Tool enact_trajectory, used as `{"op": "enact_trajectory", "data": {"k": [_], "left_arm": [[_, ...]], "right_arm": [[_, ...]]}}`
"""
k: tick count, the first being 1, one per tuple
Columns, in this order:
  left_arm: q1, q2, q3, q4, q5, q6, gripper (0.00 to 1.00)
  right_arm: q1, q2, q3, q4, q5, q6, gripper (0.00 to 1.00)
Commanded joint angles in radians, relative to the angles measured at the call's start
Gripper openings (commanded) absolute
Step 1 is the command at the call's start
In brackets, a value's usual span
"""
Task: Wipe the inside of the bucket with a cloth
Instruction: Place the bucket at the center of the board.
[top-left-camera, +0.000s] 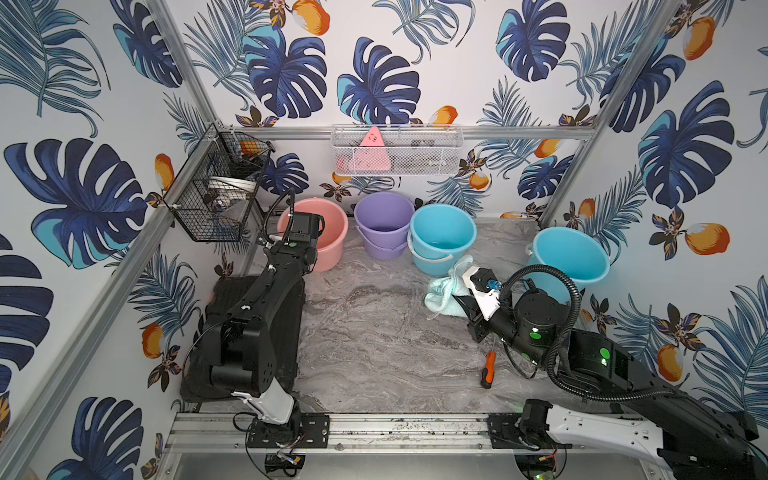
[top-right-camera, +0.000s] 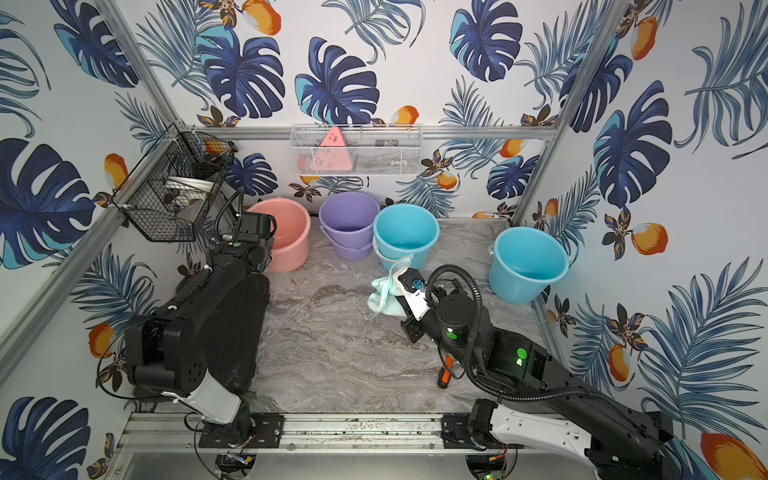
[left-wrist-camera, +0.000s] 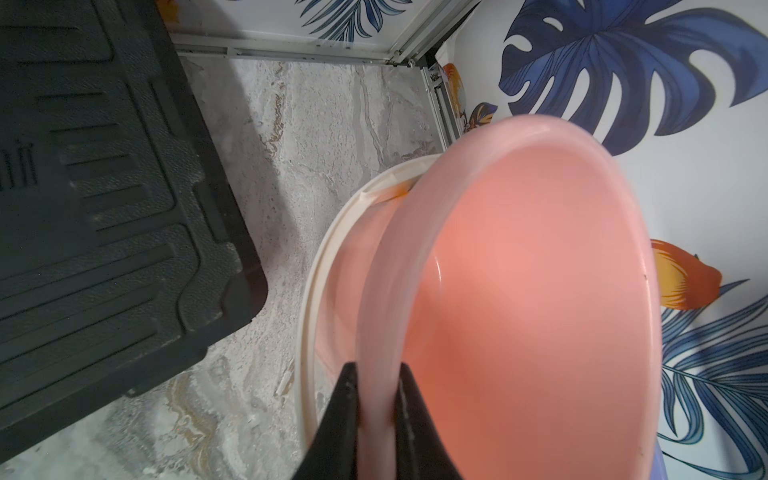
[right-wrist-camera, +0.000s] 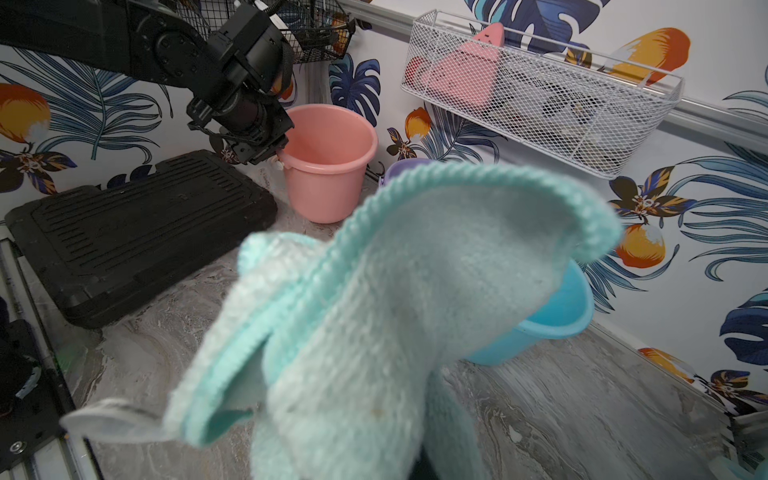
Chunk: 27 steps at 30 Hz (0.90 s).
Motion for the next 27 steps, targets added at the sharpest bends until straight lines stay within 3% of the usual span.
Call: {"op": "enact_trajectory", "data": {"k": [1, 6, 13, 19, 27], "left_arm": [[-0.002, 0.041, 0.050, 0.017, -0.001, -0.046, 0.00], [-0.010, 0.084, 0.112, -0.022, -0.011, -0.048, 0.01], [-0.010, 0.082, 0.138, -0.057, -0.020, -0.049, 0.15], [-0.001, 0.088, 0.139, -0.065, -0.020, -0.040, 0.07], [0.013, 0.133, 0.174, -0.089, -0.038, -0.031, 0.08]], "right_arm": [[-0.001, -0.001, 0.003, 0.004, -0.010, -0.008, 0.00], [-0.001, -0.007, 0.002, -0.014, -0.009, -0.002, 0.00], [-0.001, -0.021, 0.007, -0.022, -0.007, 0.002, 0.00], [-0.001, -0.025, 0.019, -0.040, -0.010, 0.007, 0.00], [0.000, -0.047, 0.019, -0.056, -0.007, 0.022, 0.00]]}}
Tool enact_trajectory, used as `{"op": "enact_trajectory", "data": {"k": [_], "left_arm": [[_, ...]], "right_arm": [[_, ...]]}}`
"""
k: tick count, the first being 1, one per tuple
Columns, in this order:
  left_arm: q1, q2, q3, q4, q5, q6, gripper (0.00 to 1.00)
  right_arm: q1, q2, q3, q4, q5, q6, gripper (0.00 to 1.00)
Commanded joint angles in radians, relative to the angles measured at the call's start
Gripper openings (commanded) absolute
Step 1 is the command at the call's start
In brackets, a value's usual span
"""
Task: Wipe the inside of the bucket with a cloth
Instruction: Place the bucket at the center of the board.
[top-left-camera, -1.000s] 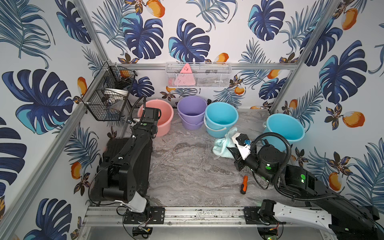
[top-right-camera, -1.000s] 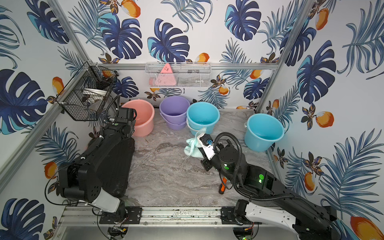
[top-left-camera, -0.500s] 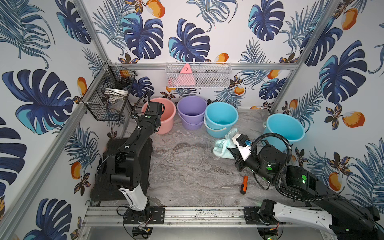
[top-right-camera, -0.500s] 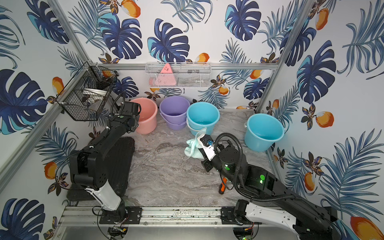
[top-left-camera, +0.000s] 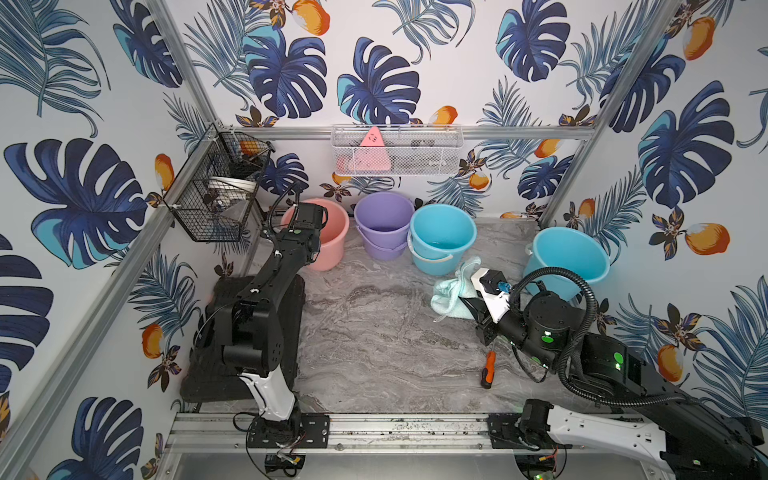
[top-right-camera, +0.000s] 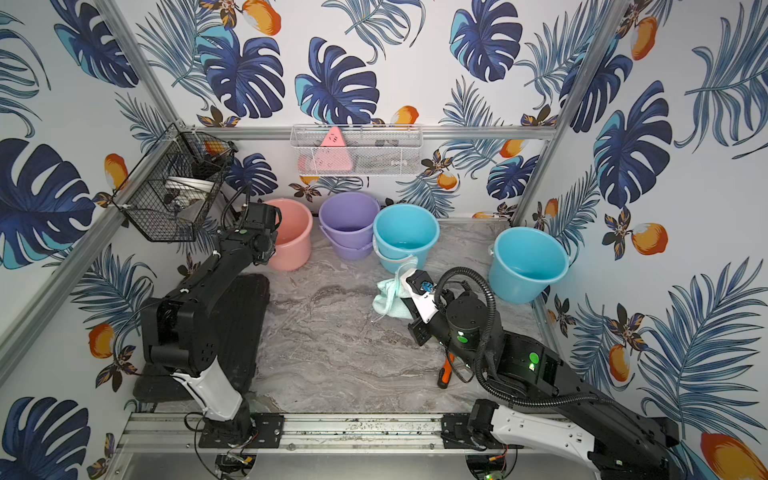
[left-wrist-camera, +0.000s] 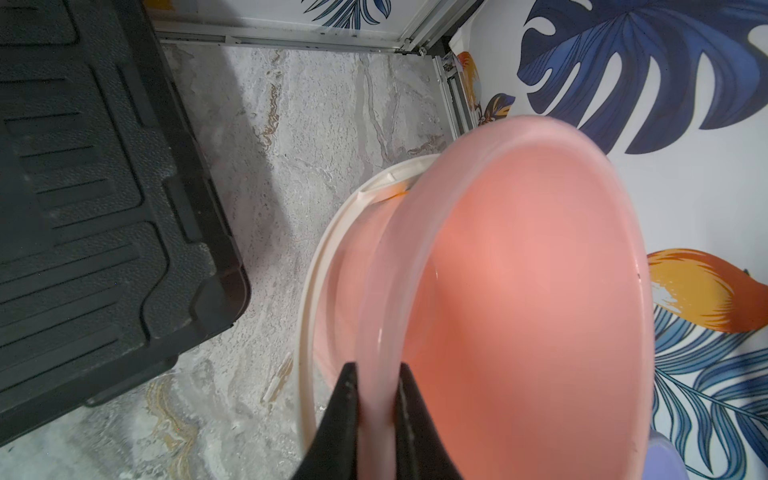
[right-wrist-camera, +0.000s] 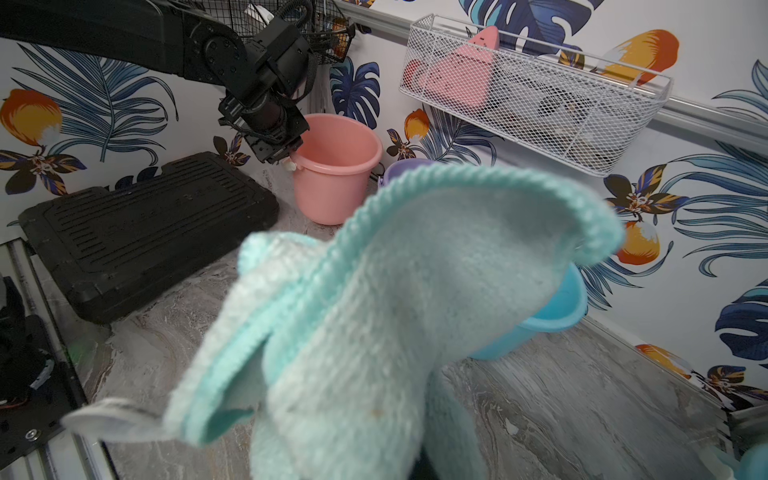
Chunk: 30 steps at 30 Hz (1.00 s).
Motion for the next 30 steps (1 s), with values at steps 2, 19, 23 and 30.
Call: {"op": "enact_trajectory", "data": {"k": [2, 19, 23, 30], "left_arm": [[0.008, 0.018, 0.028, 0.011, -0.045, -0.004, 0.10], [0.033, 0.022, 0.048, -0.015, 0.024, -0.022, 0.26], [0.033, 0.004, 0.026, -0.012, 0.033, -0.028, 0.30], [0.033, -0.052, -0.008, -0.018, 0.047, -0.049, 0.47]], "right_arm": [[-0.001, -0.004, 0.008, -0.015, 0.001, 0.016, 0.00], [-0.001, -0.013, 0.046, -0.040, 0.000, 0.032, 0.00], [-0.001, -0.016, 0.054, -0.046, -0.002, 0.040, 0.00], [-0.001, -0.010, 0.058, -0.045, -0.007, 0.043, 0.00]]}}
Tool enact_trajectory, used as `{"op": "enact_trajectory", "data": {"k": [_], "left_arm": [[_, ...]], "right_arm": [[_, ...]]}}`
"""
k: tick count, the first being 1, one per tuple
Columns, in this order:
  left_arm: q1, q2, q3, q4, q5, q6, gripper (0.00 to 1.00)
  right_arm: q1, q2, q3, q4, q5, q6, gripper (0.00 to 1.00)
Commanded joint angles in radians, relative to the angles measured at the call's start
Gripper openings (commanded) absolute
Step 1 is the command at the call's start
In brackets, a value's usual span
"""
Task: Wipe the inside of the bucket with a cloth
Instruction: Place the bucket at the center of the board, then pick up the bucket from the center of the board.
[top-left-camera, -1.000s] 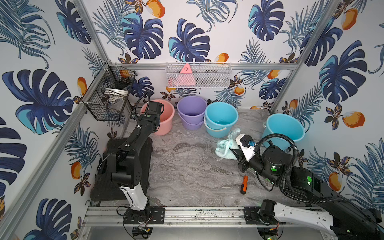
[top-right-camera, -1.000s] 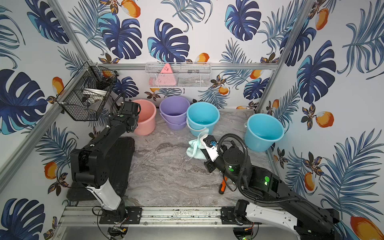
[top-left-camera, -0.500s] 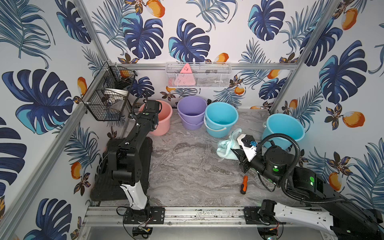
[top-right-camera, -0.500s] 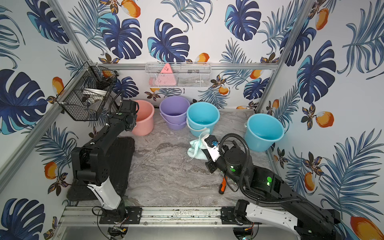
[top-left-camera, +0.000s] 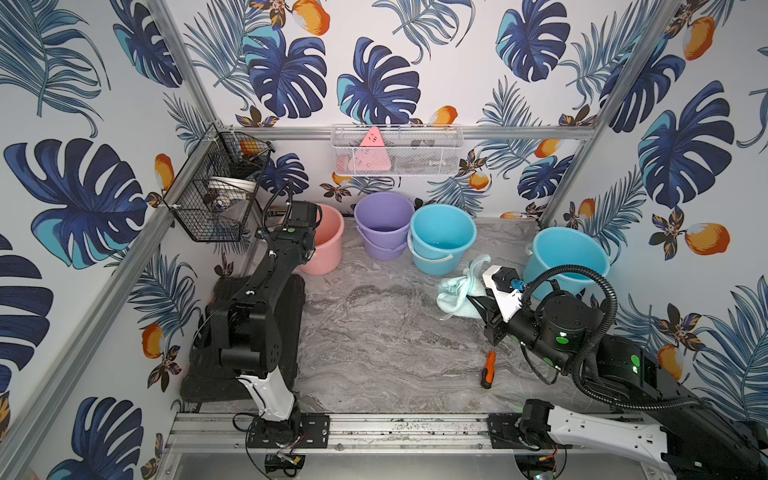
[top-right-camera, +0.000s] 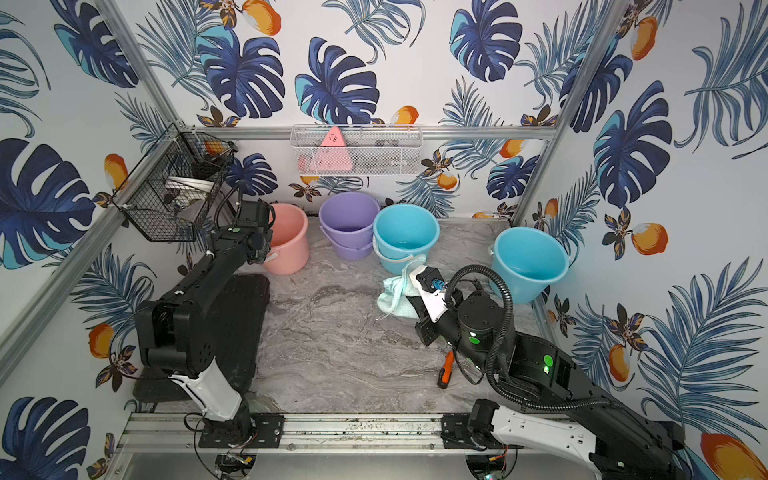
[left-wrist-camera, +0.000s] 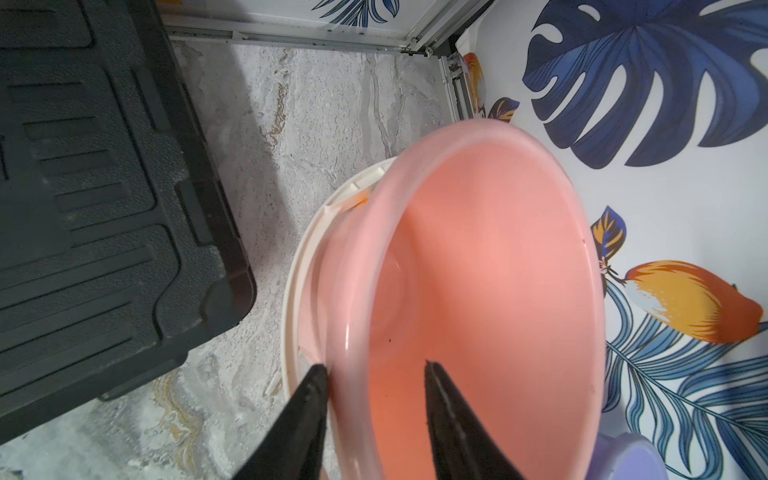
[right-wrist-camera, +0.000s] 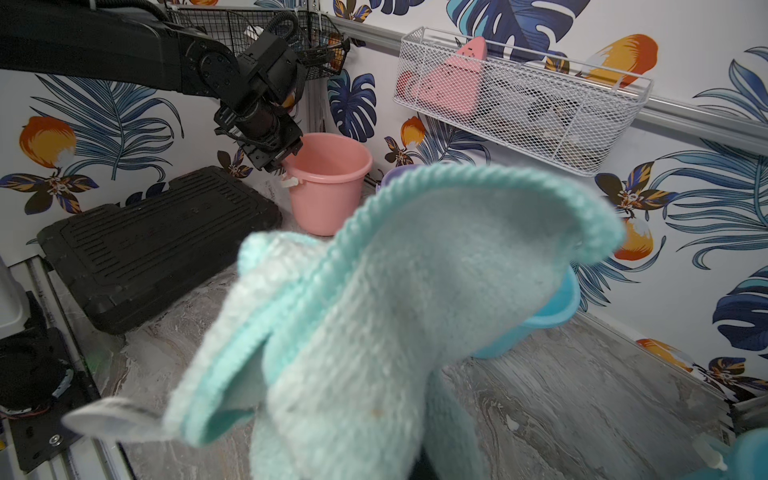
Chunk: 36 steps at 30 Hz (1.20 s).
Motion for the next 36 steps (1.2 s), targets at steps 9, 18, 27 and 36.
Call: {"op": "enact_trajectory", "data": {"k": [9, 18, 27, 36], "left_arm": [[-0.024, -0.080, -0.005, -0.005, 0.032, -0.034, 0.49], [-0.159, -0.071, 0.079, -0.017, 0.061, -0.026, 0.49], [-0.314, 0.052, 0.153, 0.022, 0.142, -0.124, 0.50], [-0.362, 0.198, 0.280, 0.040, 0.194, -0.128, 0.52]], "right_arm": [[-0.001, 0.006, 0.008, 0.017, -0.008, 0.011, 0.00], [-0.001, 0.011, 0.008, 0.029, 0.002, -0.001, 0.00], [-0.001, 0.014, 0.018, 0.025, 0.006, -0.001, 0.00], [-0.001, 0.000, 0.029, 0.008, 0.016, -0.004, 0.00]]}}
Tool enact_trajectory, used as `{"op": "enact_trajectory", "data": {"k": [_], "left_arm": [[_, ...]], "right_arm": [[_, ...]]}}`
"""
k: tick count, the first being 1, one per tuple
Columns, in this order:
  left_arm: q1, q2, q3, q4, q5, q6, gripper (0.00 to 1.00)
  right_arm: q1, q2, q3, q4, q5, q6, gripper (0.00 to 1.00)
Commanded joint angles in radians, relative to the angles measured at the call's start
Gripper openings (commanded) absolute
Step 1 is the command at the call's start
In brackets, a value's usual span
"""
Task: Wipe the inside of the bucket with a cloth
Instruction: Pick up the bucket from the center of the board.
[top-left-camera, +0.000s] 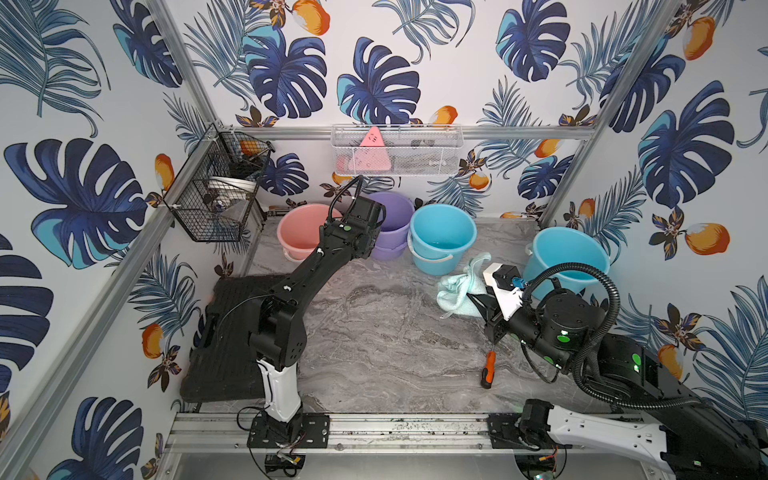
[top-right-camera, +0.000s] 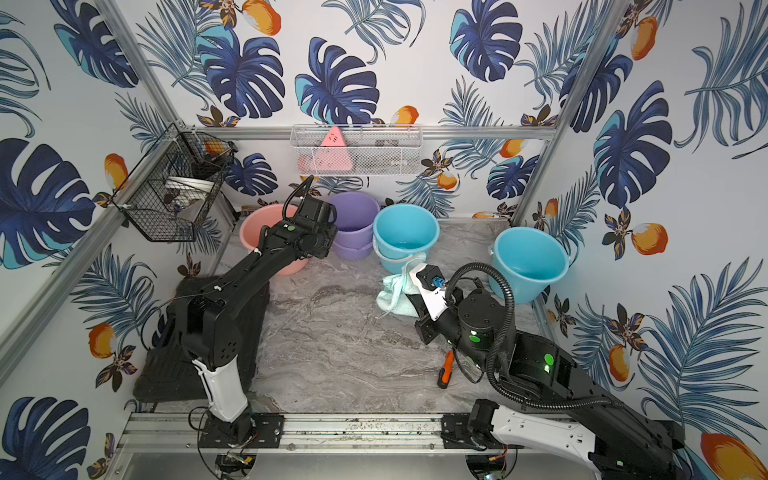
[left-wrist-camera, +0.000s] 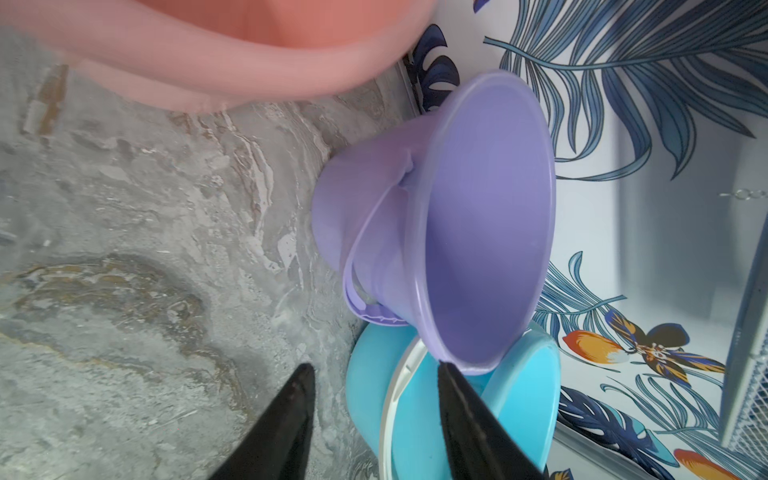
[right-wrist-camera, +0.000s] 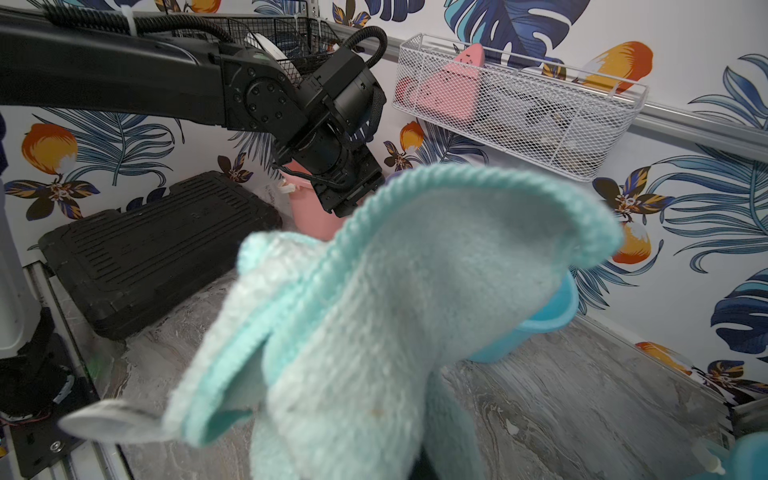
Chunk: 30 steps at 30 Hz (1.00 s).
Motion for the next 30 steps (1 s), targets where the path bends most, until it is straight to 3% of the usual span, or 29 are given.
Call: {"op": "enact_trajectory", "data": {"k": [1, 15, 22, 30], "left_arm": [[-0.002, 0.044, 0.042, 0.026, 0.023, -0.024, 0.52], [0.019, 0.236, 0.241, -0.031, 0.072, -0.004, 0.51], [0.030, 0.243, 0.196, -0.013, 0.083, -0.010, 0.48], [0.037, 0.209, 0.127, 0.011, 0.088, -0.030, 0.32]], "right_arm": [[-0.001, -0.006, 0.008, 0.006, 0.011, -0.004, 0.00], [-0.001, -0.029, 0.006, -0.013, 0.035, -0.021, 0.00], [-0.001, -0.037, 0.001, -0.020, 0.038, -0.017, 0.00], [-0.001, -0.039, -0.002, -0.020, 0.037, -0.011, 0.00]]}}
